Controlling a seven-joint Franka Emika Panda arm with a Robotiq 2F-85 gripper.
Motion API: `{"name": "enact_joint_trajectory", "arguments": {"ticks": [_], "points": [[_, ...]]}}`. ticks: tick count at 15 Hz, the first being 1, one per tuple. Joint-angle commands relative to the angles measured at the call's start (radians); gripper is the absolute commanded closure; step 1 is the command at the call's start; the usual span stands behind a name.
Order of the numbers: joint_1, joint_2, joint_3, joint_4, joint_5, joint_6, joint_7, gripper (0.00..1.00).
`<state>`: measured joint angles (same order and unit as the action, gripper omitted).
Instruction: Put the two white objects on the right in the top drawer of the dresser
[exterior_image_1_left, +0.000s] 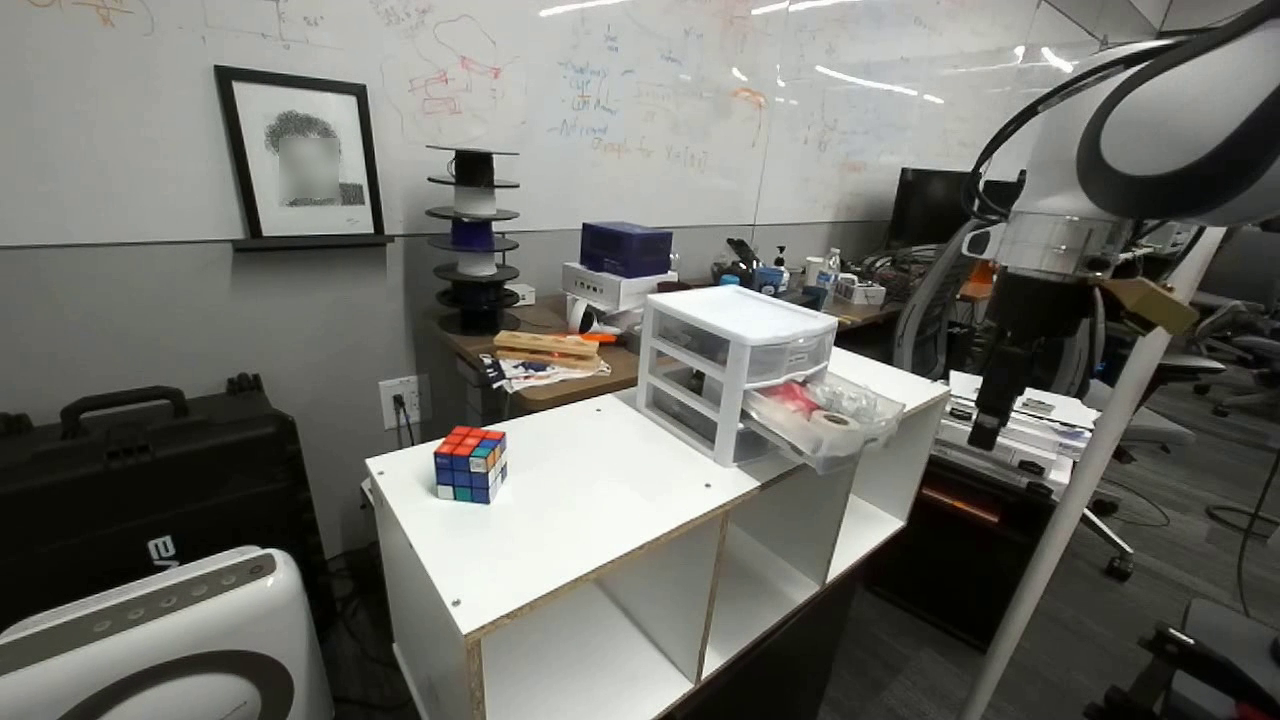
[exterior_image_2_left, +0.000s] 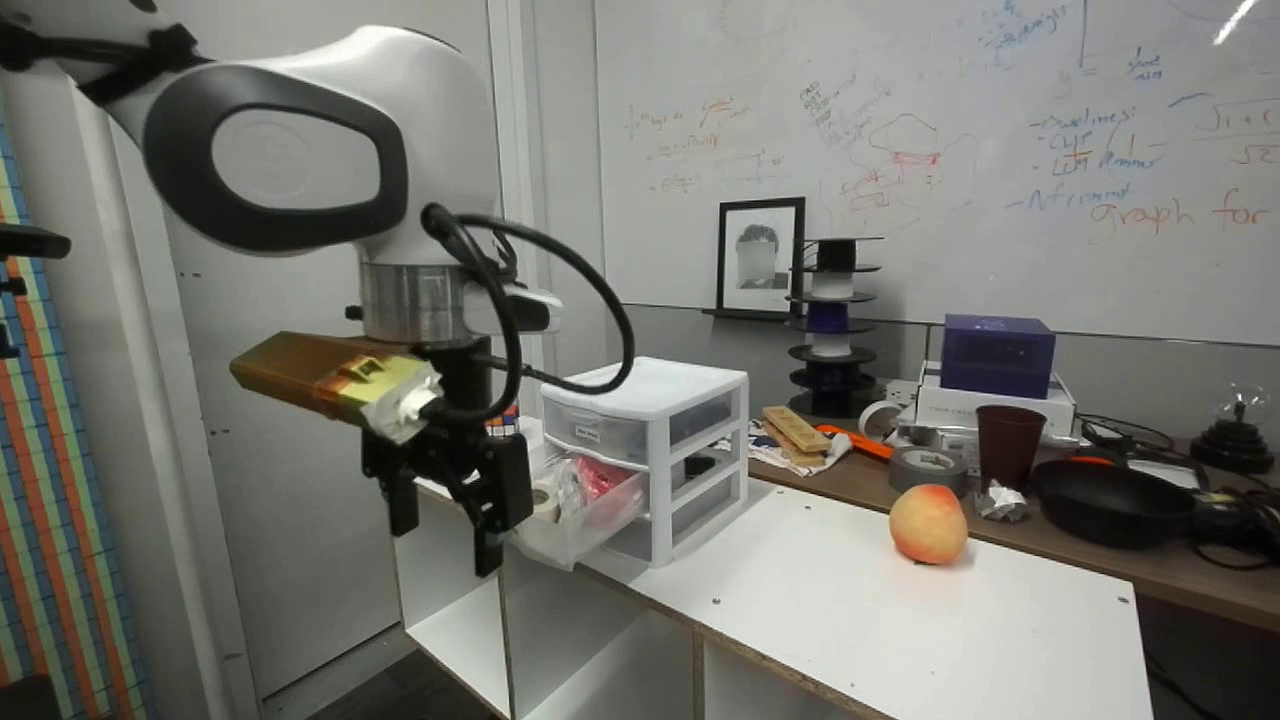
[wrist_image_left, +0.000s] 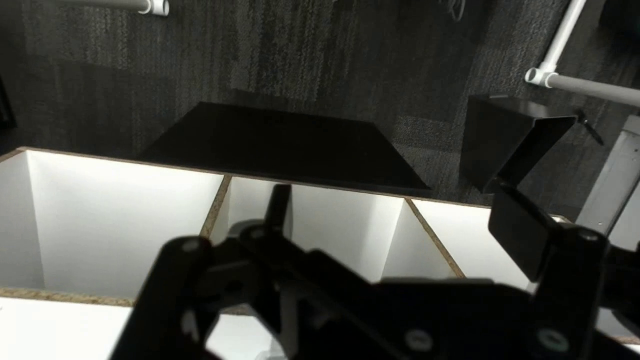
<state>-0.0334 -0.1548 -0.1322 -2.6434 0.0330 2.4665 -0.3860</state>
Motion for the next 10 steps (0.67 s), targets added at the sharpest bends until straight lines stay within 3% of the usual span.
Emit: {"name": "enact_joint_trajectory", "arguments": {"ticks": [1, 2, 10], "points": [[0.023, 0.080, 0.023, -0.012, 0.077, 0.094, 0.009, 0.07], [0.028, 0.101, 0.033, -0.016, 0.095, 0.122, 0.007, 0.25], [0.044, 0.231, 0.130, -0.041, 0.037, 0.441, 0.058, 0.89]]}}
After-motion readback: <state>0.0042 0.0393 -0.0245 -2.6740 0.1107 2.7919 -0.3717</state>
